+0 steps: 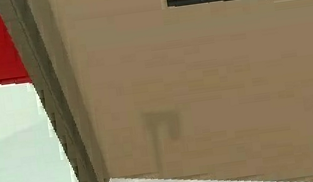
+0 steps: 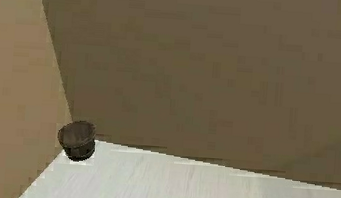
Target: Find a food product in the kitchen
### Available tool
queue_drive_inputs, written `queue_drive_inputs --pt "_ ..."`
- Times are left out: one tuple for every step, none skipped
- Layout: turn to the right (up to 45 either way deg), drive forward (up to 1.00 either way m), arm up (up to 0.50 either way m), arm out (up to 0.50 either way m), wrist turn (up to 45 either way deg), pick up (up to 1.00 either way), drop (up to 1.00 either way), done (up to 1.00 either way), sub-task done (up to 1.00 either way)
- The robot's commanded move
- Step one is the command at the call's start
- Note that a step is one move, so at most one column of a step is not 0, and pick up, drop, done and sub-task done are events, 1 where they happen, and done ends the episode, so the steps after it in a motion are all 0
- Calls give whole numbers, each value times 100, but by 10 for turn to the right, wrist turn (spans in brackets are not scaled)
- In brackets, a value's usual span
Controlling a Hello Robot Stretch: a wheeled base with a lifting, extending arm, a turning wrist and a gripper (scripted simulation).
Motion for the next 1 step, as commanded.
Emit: queue_drive_inputs --pt "0 10 0 0 0 0 0 0 0"
